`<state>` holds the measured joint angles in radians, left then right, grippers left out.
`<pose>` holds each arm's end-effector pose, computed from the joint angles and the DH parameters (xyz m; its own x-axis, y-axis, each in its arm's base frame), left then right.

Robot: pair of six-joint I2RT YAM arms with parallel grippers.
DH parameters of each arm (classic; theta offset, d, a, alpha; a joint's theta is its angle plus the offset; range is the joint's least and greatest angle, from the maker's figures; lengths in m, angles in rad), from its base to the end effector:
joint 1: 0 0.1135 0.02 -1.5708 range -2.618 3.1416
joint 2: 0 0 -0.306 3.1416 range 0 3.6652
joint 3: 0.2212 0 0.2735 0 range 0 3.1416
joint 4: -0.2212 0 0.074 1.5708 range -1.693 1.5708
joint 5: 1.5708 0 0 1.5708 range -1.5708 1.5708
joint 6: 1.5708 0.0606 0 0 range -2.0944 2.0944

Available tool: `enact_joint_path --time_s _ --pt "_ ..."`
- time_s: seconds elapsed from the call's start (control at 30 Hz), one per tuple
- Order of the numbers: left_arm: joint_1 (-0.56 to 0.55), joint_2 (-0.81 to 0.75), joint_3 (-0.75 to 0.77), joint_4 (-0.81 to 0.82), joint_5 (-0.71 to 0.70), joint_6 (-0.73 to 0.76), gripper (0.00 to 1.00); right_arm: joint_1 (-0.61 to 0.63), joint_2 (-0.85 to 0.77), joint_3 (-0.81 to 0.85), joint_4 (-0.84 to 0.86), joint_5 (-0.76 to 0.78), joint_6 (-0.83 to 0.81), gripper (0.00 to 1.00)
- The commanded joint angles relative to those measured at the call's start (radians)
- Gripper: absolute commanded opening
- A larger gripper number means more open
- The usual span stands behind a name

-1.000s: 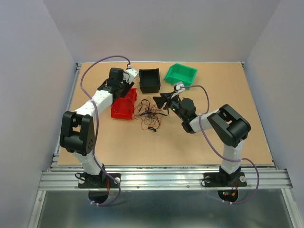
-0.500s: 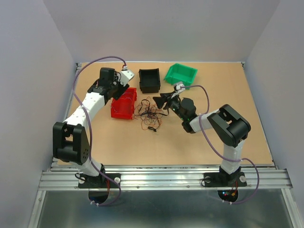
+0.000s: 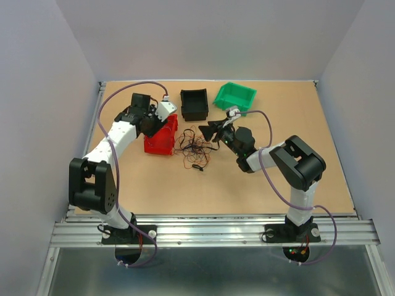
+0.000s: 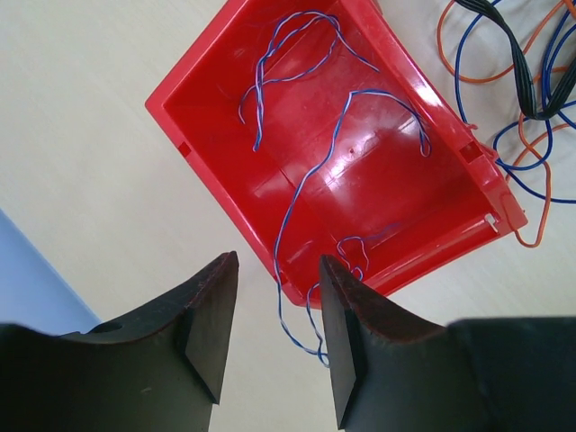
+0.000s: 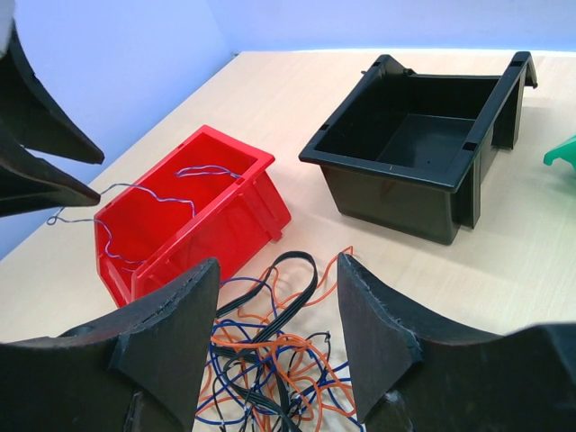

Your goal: Untangle the cables

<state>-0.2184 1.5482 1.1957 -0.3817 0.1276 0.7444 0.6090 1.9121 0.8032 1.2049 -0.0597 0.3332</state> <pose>0.3730 -0.0907 0.2938 -0.2730 0.7490 -0.6038 0.6691 0.5988 0.4403 0.3497 0.2483 0.2026 -0.1284 0.3085 -0.9425 -0.6114 0.7237 0.3202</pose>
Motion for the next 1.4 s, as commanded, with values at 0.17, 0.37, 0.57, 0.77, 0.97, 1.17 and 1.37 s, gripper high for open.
enact_joint_path --time_s 0.17,0.37,0.57,0.77,0.97,1.17,1.37 --pt "0.002 0.088 0.053 0.027 -0.020 -0.005 0.45 -0.003 -0.010 -0.013 0.079 -0.005 0.000 0.60" --pt "0.002 0.124 0.079 0.053 -0.032 -0.011 0.19 -0.005 -0.013 -0.015 0.081 -0.006 -0.002 0.60" --pt "0.001 0.127 0.082 0.052 -0.025 -0.016 0.00 -0.005 -0.013 -0.016 0.082 -0.008 -0.003 0.60" --pt "-0.016 0.133 0.050 0.095 -0.019 -0.056 0.00 -0.003 -0.012 -0.016 0.085 -0.009 0.000 0.60" --pt "-0.053 0.219 -0.001 0.259 -0.068 -0.126 0.00 -0.005 -0.009 -0.015 0.087 -0.012 0.003 0.60" --pt "-0.078 0.374 0.041 0.317 -0.114 -0.157 0.00 -0.003 -0.013 -0.021 0.087 -0.009 -0.002 0.60" --pt "-0.079 0.386 0.001 0.368 -0.152 -0.162 0.00 -0.006 -0.016 -0.025 0.087 -0.015 -0.005 0.60"
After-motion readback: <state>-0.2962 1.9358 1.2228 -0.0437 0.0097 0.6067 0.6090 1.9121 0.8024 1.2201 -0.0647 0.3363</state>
